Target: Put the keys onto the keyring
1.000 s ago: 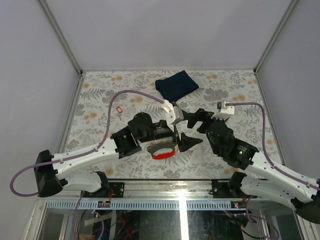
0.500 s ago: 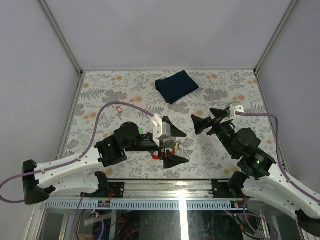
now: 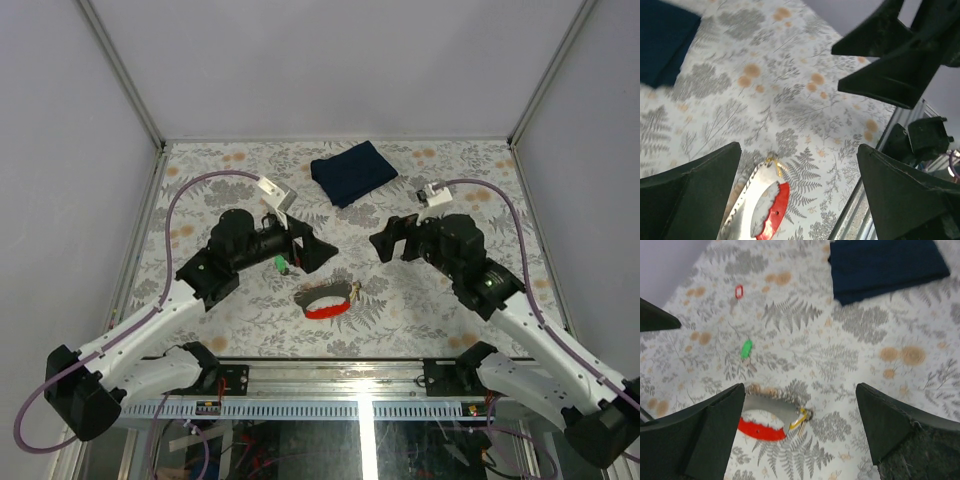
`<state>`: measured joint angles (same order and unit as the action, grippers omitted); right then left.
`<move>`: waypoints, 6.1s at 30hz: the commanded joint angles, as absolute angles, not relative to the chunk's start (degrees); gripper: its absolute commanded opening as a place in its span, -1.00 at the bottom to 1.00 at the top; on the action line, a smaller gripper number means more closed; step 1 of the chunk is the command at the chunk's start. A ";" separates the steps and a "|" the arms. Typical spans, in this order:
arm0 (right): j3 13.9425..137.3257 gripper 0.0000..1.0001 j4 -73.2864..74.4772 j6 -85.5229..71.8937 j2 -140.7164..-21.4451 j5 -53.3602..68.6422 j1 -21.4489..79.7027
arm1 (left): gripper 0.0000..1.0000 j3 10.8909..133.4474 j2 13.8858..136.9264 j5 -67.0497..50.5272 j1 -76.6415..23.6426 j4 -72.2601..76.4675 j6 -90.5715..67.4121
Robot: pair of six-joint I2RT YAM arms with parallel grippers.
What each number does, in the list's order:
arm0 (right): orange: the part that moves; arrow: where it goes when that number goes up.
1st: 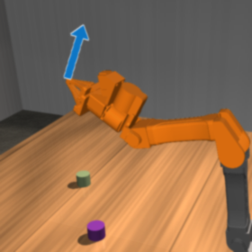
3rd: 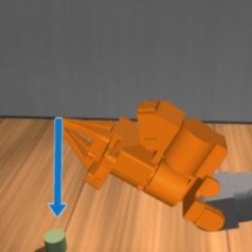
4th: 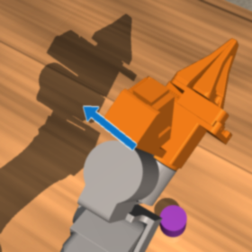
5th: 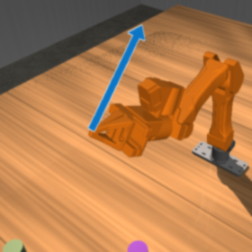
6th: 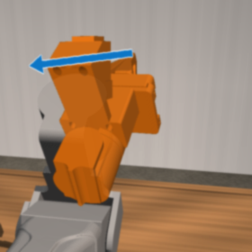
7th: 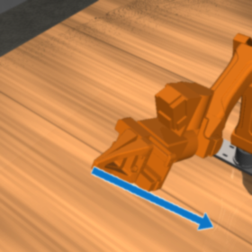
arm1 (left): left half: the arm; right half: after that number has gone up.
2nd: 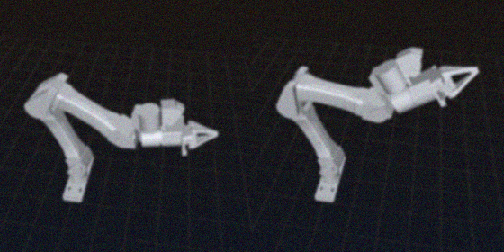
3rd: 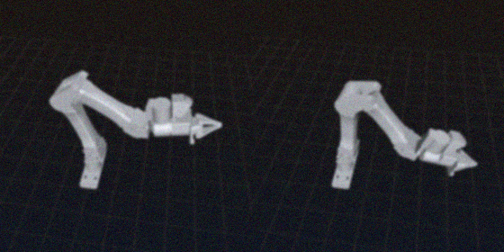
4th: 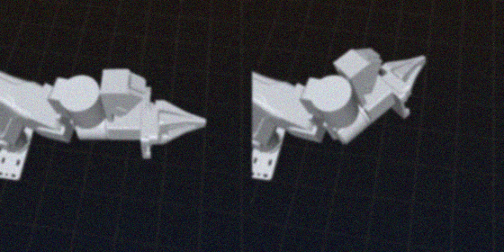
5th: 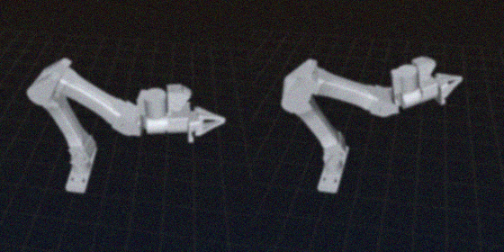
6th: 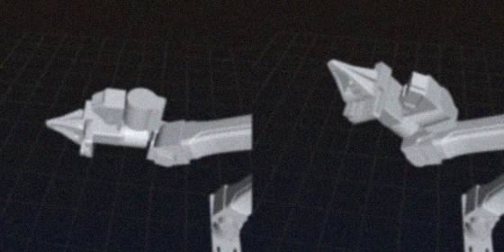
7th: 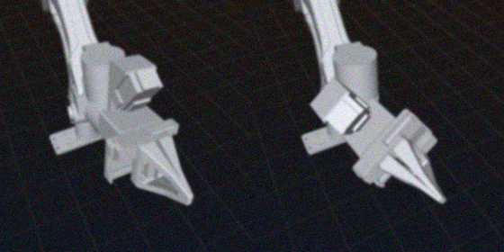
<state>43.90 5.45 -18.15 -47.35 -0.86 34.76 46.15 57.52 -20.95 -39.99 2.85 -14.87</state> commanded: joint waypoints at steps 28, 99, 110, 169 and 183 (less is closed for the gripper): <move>48.85 0.11 1.84 -34.94 -86.28 19.46 38.48 | 0.99 43.12 53.84 -0.15 -36.99 -17.75 -17.81; 47.83 0.04 11.35 -40.87 -88.89 8.53 35.07 | 1.00 43.00 55.18 -1.78 -37.00 -18.53 -16.00; 45.60 0.01 7.76 -43.55 -92.54 14.54 33.76 | 0.99 43.14 55.01 -2.10 -37.07 -18.71 -15.82; 44.17 -1.00 -2.28 -9.23 -71.34 32.69 32.78 | 0.94 35.63 43.03 -6.81 -37.05 -2.73 -14.33; 47.25 -1.00 4.07 0.65 -64.43 33.16 36.06 | 0.33 33.22 43.57 -21.97 -37.07 8.95 -5.70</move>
